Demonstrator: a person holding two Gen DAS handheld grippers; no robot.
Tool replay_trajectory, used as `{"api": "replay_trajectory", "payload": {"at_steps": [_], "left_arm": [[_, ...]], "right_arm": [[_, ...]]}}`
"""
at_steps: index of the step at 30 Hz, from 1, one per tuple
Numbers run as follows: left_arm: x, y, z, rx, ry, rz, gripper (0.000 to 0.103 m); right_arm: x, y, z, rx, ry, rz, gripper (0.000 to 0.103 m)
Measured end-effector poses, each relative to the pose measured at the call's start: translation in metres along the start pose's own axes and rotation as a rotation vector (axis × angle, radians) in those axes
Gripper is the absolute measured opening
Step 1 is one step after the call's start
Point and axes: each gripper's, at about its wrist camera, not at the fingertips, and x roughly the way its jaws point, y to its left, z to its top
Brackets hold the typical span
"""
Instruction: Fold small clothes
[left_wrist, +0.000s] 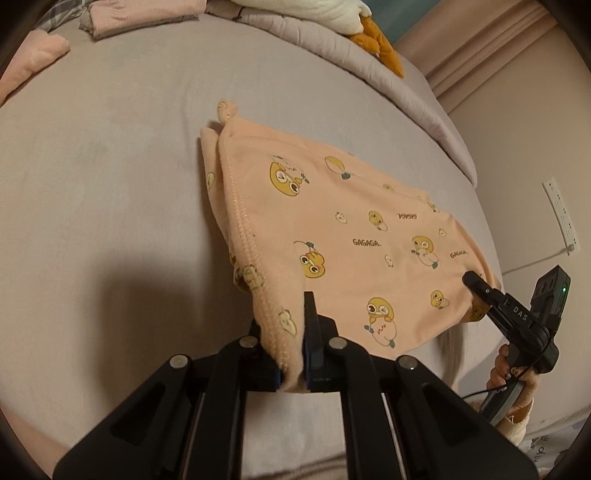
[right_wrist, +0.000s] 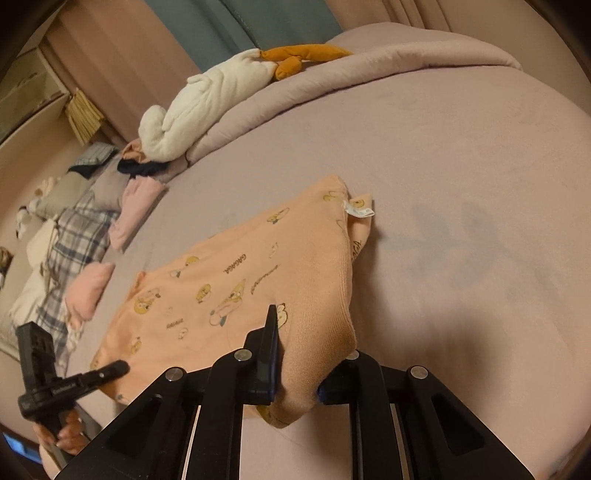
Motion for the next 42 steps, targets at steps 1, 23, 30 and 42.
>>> {"api": "replay_trajectory", "payload": {"at_steps": [1, 23, 30, 42], "left_arm": [[-0.001, 0.0, -0.005, -0.001, 0.005, 0.006, 0.007], [0.009, -0.001, -0.025, 0.013, 0.076, 0.109, 0.015], [-0.001, 0.005, -0.021, 0.008, 0.054, 0.129, 0.015], [-0.026, 0.027, -0.021, -0.031, -0.022, 0.192, 0.019]], "right_arm": [[-0.001, -0.001, -0.003, -0.002, 0.005, -0.01, 0.017], [0.0, 0.002, -0.005, -0.061, 0.027, -0.136, 0.017], [-0.008, 0.045, 0.009, -0.21, -0.025, -0.105, 0.017], [0.007, 0.121, 0.002, -0.466, 0.002, 0.012, 0.017]]}}
